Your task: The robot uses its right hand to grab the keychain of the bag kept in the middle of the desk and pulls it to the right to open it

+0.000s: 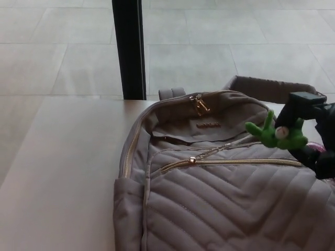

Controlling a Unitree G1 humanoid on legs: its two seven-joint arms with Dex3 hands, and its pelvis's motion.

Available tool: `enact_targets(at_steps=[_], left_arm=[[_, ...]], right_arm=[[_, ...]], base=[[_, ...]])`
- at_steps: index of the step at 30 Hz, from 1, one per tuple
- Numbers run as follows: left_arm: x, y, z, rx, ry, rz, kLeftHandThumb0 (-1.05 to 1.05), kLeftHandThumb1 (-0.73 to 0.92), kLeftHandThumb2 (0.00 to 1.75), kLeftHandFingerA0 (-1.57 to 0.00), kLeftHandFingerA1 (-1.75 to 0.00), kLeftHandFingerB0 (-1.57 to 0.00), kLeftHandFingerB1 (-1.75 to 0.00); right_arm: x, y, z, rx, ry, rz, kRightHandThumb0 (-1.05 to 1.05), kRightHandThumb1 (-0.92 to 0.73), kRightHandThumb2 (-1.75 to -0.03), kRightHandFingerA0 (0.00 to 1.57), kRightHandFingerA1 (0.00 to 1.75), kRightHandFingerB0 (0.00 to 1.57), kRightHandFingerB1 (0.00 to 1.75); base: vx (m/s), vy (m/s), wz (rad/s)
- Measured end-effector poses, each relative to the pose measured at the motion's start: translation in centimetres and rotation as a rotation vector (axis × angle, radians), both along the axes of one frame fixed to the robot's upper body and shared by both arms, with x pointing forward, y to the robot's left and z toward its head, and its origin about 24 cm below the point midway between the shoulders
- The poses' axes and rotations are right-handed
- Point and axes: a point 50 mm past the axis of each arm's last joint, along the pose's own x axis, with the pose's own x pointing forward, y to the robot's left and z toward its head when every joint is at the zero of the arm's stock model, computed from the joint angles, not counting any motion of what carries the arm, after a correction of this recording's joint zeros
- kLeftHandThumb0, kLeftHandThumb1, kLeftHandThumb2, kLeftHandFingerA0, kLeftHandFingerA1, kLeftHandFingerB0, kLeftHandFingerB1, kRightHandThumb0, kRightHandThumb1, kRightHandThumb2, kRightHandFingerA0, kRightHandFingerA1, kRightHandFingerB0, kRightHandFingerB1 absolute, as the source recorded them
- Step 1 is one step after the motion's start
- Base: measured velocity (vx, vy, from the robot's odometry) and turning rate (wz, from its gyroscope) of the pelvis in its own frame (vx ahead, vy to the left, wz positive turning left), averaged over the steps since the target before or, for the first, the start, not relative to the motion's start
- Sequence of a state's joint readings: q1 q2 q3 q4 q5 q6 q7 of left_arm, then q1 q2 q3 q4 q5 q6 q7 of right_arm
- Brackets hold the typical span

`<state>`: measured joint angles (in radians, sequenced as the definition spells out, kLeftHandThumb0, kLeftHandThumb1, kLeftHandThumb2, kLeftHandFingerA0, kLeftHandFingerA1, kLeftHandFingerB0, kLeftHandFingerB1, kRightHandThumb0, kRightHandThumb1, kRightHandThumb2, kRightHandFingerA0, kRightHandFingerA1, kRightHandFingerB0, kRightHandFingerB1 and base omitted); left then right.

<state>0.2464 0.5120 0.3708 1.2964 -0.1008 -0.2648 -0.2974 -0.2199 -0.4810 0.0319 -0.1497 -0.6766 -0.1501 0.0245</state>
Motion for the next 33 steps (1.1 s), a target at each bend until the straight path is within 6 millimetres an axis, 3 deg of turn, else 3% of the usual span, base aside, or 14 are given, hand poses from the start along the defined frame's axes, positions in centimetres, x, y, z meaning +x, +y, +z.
enact_targets(at_steps=[3, 6, 7, 10, 11, 12, 14, 16, 20, 23, 27, 28, 30, 33], left_arm=[[0.0, 0.0, 0.0, 0.0, -0.001, -0.001, -0.89, 0.92, 0.85, -0.55, -0.51, -0.44, -0.42], [0.2, 0.0, 0.0, 0.001, -0.007, 0.0, -0.89, 0.91, 0.85, -0.56, -0.51, -0.45, -0.42], [0.2, 0.0, 0.0, 0.001, -0.007, 0.0, -0.88, 0.92, 0.84, -0.58, -0.5, -0.47, -0.43], [0.2, -0.1, -0.1, 0.0, -0.008, 0.0, -0.89, 0.92, 0.81, -0.57, -0.5, -0.47, -0.4], [0.2, -0.1, -0.1, -0.001, -0.008, 0.001, -0.89, 0.92, 0.81, -0.57, -0.5, -0.47, -0.4], [0.2, -0.1, -0.1, -0.003, -0.01, 0.004, -0.88, 0.92, 0.83, -0.56, -0.5, -0.47, -0.4], [0.1, -0.1, -0.1, -0.005, -0.011, 0.008, -0.9, 0.92, 0.82, -0.55, -0.5, -0.46, -0.39], [0.1, -0.1, -0.1, -0.006, -0.012, 0.01, -0.9, 0.92, 0.78, -0.51, -0.49, -0.46, -0.42], [-0.1, -0.1, -0.1, -0.014, -0.018, 0.024, -0.94, 0.92, 0.85, -0.57, -0.52, -0.44, -0.42], [-0.2, -0.1, -0.1, -0.019, -0.02, 0.032, -0.9, 0.92, 0.8, -0.5, -0.51, -0.46, -0.43], [-0.3, -0.2, -0.1, -0.022, -0.016, 0.03, -0.89, 0.92, 0.79, -0.51, -0.5, -0.48, -0.43], [-0.4, -0.2, -0.1, -0.023, -0.015, 0.031, -0.87, 0.92, 0.8, -0.54, -0.5, -0.48, -0.43], [-0.5, -0.2, -0.2, -0.023, -0.012, 0.03, -0.88, 0.92, 0.8, -0.54, -0.5, -0.47, -0.43], [-0.7, -0.2, -0.2, -0.025, -0.005, 0.03, -0.89, 0.92, 0.81, -0.54, -0.48, -0.47, -0.42]], right_arm=[[-0.2, -0.3, -1.4, -0.046, 0.055, 0.01, -0.29, -0.44, -1.1, 0.98, 1.75, 0.84, 1.4], [-0.5, -0.4, -2.8, -0.107, 0.099, 0.033, -0.29, -0.5, -1.07, 1.01, 1.75, 0.89, 1.26], [-0.6, -0.4, -2.9, -0.116, 0.102, 0.036, -0.36, -0.5, -1.16, 1.28, 1.4, 0.98, 1.18], [-0.8, -0.9, -3.5, -0.173, 0.104, 0.047, -0.37, -0.52, -1.14, 1.24, 1.37, 0.93, 1.12], [-0.8, -1.0, -3.6, -0.182, 0.102, 0.048, -0.37, -0.52, -1.14, 1.24, 1.37, 0.93, 1.12], [-0.8, -1.4, -3.7, -0.199, 0.103, 0.043, -0.3, -0.48, -1.09, 0.99, 1.75, 0.86, 1.17], [-0.7, -2.1, -3.8, -0.225, 0.103, 0.032, -0.2, -0.47, -1.04, 1.12, 1.73, 0.79, 1.3], [-0.7, -2.6, -3.7, -0.243, 0.102, 0.029, -0.27, -0.5, -1.07, 0.94, 1.75, 0.73, 1.49], [-0.6, -3.8, -3.5, -0.263, 0.102, 0.003, -0.25, -0.46, -1.1, 0.95, 1.75, 0.77, 1.39], [-0.5, -5.2, -3.0, -0.28, 0.104, -0.042, -0.23, -0.42, -1.16, 0.91, 1.75, 0.65, 1.63], [-0.4, -6.0, -2.4, -0.269, 0.092, -0.073, -0.23, -0.48, -1.09, 0.92, 1.75, 0.7, 1.59], [-0.4, -6.1, -2.3, -0.265, 0.089, -0.077, -0.2, -0.52, -0.96, 1.15, 1.66, 0.76, 1.3], [-0.3, -6.4, -2.1, -0.253, 0.077, -0.085, -0.24, -0.52, -0.99, 0.95, 1.75, 0.77, 1.47], [-0.1, -6.7, -1.3, -0.237, 0.048, -0.098, -0.18, -0.51, -1.07, 1.04, 1.74, 0.71, 1.44]], base=[[0.0, 0.0, 0.0], [0.0, 0.0, 0.0], [0.0, 0.0, 0.0], [0.0, 0.0, 0.0], [0.0, 0.0, 0.0], [0.0, 0.0, 0.0], [0.0, 0.0, 0.0], [0.0, 0.0, 0.0], [0.0, 0.0, 0.0], [0.0, 0.0, 0.0], [0.0, 0.0, 0.0], [0.0, 0.0, 0.0], [0.0, 0.0, 0.0], [0.0, 0.0, 0.0]])
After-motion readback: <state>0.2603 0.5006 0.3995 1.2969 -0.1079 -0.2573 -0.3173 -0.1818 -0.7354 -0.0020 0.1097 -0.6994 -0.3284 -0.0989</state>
